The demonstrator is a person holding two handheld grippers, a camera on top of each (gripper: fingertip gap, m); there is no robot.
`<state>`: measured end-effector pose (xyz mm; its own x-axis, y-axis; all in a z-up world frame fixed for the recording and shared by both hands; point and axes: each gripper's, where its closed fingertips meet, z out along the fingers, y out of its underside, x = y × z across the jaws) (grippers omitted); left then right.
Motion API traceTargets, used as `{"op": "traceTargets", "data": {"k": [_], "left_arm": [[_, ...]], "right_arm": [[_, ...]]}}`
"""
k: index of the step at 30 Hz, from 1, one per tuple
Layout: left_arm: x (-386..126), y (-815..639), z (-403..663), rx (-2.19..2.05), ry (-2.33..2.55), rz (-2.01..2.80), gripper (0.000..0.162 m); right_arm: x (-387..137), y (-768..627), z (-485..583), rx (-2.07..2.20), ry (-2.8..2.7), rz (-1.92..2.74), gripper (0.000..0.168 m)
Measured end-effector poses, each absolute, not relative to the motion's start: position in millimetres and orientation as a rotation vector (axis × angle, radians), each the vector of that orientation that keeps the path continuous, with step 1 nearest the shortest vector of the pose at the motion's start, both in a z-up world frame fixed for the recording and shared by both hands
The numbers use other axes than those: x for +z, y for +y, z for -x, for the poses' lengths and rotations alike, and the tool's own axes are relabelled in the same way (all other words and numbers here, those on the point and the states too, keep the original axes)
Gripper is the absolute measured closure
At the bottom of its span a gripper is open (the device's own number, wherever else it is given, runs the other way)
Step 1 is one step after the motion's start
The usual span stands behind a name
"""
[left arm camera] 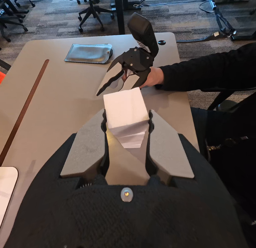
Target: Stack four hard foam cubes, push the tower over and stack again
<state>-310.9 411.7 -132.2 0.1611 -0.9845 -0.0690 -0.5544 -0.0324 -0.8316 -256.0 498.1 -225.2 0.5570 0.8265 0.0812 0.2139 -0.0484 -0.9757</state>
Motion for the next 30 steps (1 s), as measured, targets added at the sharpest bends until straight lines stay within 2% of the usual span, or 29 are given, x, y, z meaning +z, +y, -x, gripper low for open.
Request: {"op": "traceTargets", "data": {"k": [30], "left_arm": [[-141.7, 410.4, 307.3, -0.762, 1.591, 1.680, 0.103]], "right_arm": [[-225.6, 496.7, 258.0, 0.626, -0.921, 1.574, 0.122]]}}
